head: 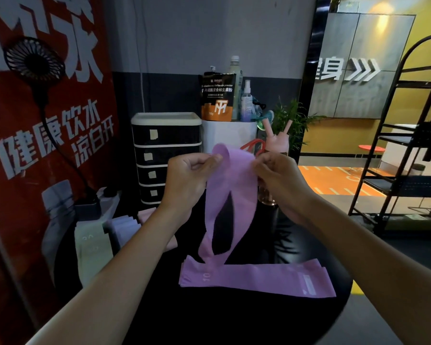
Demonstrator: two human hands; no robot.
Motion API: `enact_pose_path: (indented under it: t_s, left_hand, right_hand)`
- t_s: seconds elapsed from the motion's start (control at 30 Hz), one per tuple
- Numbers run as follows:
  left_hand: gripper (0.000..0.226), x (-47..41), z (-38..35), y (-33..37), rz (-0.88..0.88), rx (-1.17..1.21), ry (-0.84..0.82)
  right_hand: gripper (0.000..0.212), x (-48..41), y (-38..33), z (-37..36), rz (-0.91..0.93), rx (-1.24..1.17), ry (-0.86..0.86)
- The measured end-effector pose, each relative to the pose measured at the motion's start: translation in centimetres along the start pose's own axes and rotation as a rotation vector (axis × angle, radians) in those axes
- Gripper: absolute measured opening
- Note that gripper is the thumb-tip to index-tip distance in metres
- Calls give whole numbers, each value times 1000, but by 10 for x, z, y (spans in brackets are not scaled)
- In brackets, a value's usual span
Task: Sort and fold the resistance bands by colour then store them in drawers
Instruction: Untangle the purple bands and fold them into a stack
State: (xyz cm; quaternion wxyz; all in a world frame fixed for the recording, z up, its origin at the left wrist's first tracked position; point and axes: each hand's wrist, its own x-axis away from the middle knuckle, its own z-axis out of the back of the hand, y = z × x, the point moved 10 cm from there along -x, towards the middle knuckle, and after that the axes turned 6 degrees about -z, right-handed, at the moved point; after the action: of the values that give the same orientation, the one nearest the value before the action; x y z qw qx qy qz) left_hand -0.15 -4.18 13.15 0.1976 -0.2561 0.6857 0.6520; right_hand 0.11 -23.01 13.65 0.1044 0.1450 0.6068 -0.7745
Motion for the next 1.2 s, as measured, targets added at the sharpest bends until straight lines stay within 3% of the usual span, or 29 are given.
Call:
enact_pose_path:
  t_s: [0.17, 0.27, 0.33, 0.37, 0.4, 0.47, 0.53, 0.73, 0.9, 1.07, 1.2]
  left_hand:
    - [13, -5, 11, -3, 3, -77, 36]
    - [15, -8, 12, -5, 7, -105, 29]
    - [16, -9, 16, -5, 11, -120, 48]
    - [16, -9, 18, -4, 9, -124, 60]
    - [16, -9, 21, -3, 10, -131, 73]
    - [15, -9, 23, -2, 15, -152, 81]
    - [15, -9, 22, -1, 14, -171, 73]
    - [15, -10, 32, -1, 15, -188, 127]
    - [12, -12, 33, 0, -11, -181, 125]
    - [12, -15, 38, -3, -11, -225, 141]
    - [12, -12, 32, -4, -10, -291, 104]
  right_hand:
    - [19, -2, 8, 9, -68, -197, -3]
    - [21, -3, 8, 6, -66, -169, -39]
    - [11, -1, 8, -1, -66, -152, -136]
    - [13, 0, 9, -5, -66, -103, -192]
    - [28, 2, 10, -8, -60, -2, -232]
    - [44, 4, 11, -11, -9, 311, -230]
    - [36, 3, 8, -12, 61, 431, -181]
    - [7, 3, -7, 4, 118, 241, -42]
    - [17, -4, 6, 15, 10, 104, -36]
    - [16, 0, 17, 5, -235, -406, -176]
    - [21, 1, 11, -6, -239, -475, -290]
